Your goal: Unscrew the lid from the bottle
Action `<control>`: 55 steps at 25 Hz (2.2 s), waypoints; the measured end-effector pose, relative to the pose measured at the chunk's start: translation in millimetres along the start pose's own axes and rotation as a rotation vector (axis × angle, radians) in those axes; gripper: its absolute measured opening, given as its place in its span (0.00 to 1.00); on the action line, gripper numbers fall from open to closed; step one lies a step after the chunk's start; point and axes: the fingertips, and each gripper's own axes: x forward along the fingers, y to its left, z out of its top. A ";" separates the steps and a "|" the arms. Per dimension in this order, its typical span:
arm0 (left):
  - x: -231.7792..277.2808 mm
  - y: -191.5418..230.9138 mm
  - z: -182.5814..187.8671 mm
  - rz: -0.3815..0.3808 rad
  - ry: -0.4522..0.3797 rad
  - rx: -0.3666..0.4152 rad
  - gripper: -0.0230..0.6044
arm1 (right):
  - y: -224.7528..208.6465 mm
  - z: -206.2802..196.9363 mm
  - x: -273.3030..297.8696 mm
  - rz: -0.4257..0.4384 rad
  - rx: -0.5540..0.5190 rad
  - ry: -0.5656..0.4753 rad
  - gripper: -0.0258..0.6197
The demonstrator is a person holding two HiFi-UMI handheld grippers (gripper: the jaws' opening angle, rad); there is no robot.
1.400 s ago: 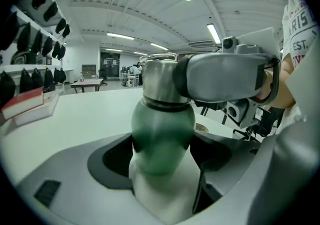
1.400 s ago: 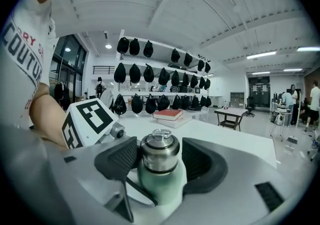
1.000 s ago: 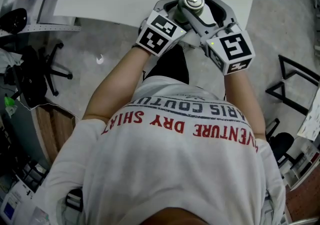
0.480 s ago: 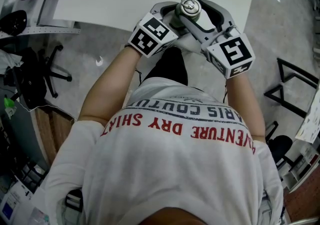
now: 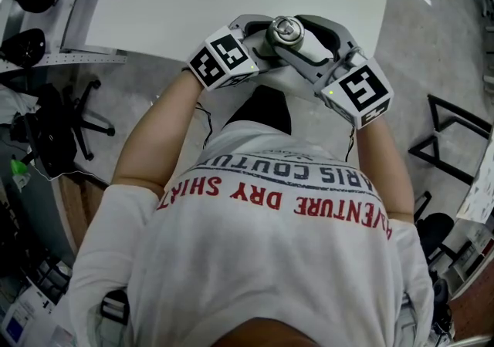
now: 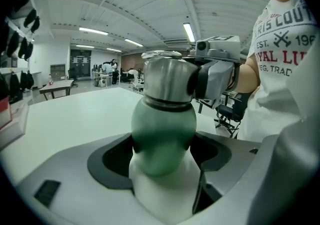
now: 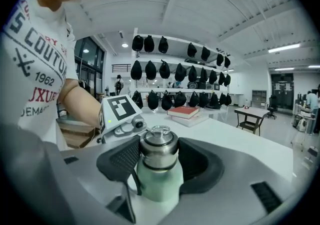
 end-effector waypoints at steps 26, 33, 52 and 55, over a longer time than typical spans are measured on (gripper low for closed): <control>-1.1 -8.5 -3.4 -0.327 0.124 0.184 0.63 | 7.8 1.7 -1.4 0.306 -0.140 0.104 0.42; -18.9 -0.7 -0.4 -0.265 0.067 0.133 0.63 | 7.5 14.7 -1.0 0.259 -0.088 0.043 0.42; -146.0 -28.5 115.2 0.170 -0.463 -0.246 0.13 | 18.1 106.6 -85.3 -0.117 0.144 -0.277 0.41; -159.1 -37.4 132.1 0.197 -0.472 -0.254 0.11 | 24.2 119.3 -100.5 -0.161 0.156 -0.299 0.41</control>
